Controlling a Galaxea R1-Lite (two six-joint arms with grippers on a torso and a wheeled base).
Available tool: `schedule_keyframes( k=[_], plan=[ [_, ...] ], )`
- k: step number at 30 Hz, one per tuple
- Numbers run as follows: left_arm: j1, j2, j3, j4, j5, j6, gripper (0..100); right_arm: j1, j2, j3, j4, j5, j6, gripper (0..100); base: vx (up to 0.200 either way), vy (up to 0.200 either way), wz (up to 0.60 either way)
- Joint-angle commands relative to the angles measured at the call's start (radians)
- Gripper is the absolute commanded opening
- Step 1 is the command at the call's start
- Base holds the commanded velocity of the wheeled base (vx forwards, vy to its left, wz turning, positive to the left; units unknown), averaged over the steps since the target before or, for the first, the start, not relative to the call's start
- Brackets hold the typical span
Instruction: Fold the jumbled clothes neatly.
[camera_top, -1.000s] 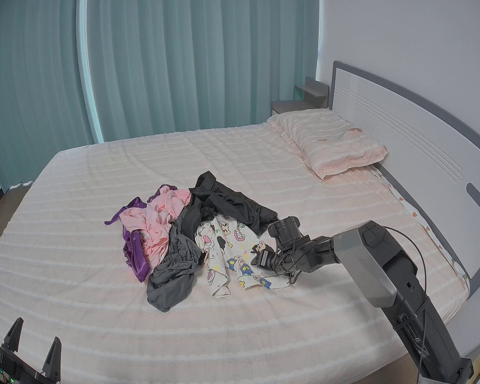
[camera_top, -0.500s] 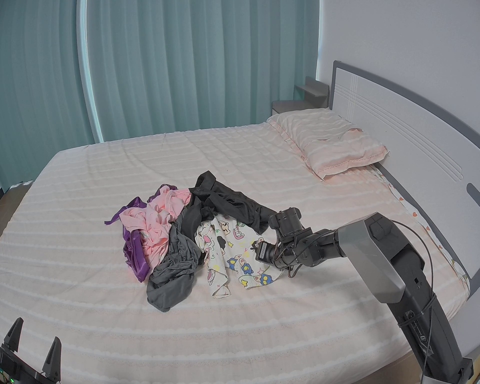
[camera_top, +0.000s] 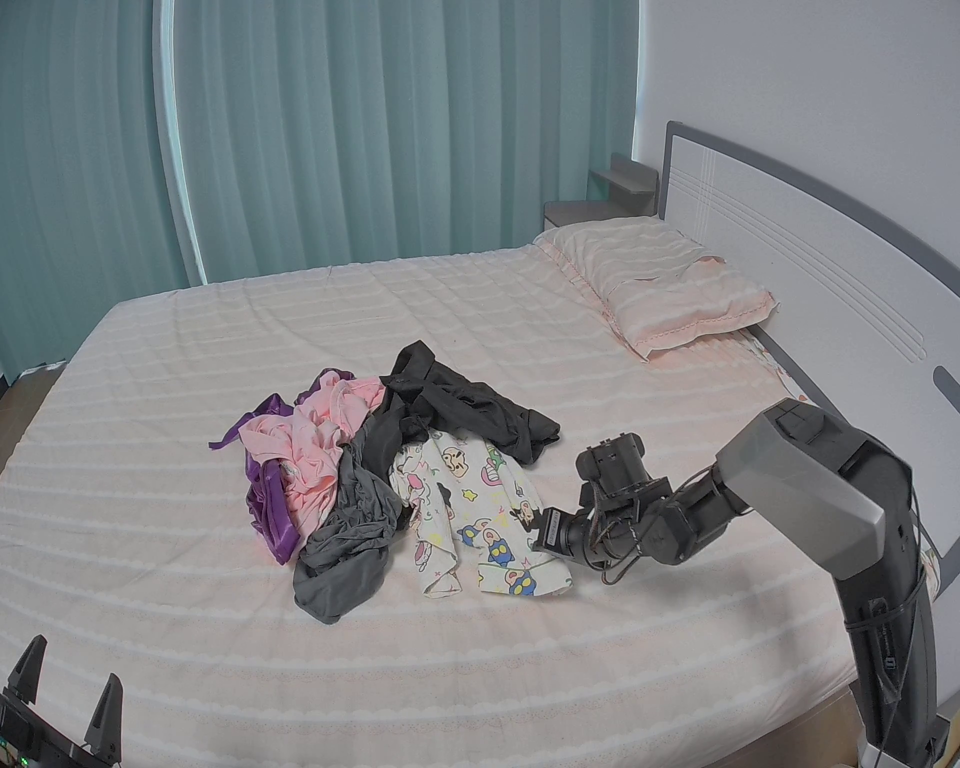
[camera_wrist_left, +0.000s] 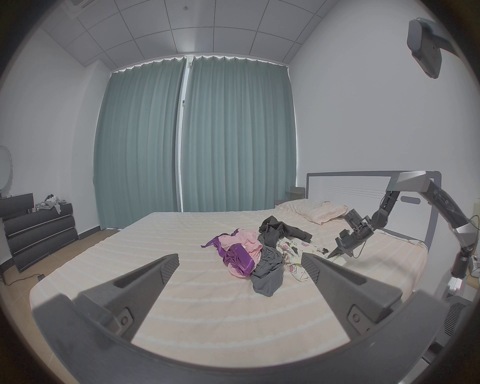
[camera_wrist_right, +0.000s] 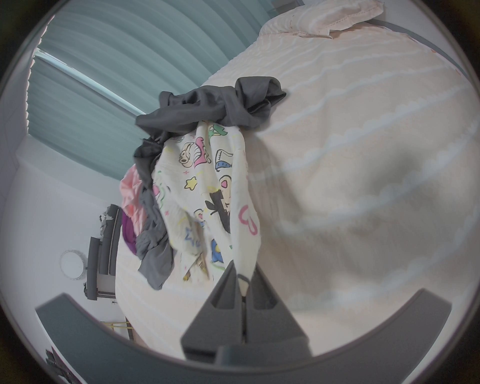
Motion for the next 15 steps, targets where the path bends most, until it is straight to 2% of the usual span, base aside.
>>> schedule_keyframes(
  k=[1,2,5,15],
  plan=[
    [0.000,-0.008,0.018,0.000,0.000,0.000,100,0.002,-0.278,0.359,-0.246,0.076,-0.001,0,0.000,0.000,0.00],
    [0.000,-0.008,0.018,0.000,0.000,0.000,100,0.004,-0.337,0.434,-0.284,0.105,0.000,0,0.000,0.000,0.00],
    [0.000,-0.007,0.018,0.000,0.000,0.000,100,0.010,-0.406,0.520,-0.329,0.136,0.010,0,0.000,0.000,0.00],
    [0.000,-0.008,0.018,-0.002,0.000,0.001,100,0.039,-0.657,0.799,-0.476,0.145,0.016,0,0.000,0.000,0.00]
  ],
)
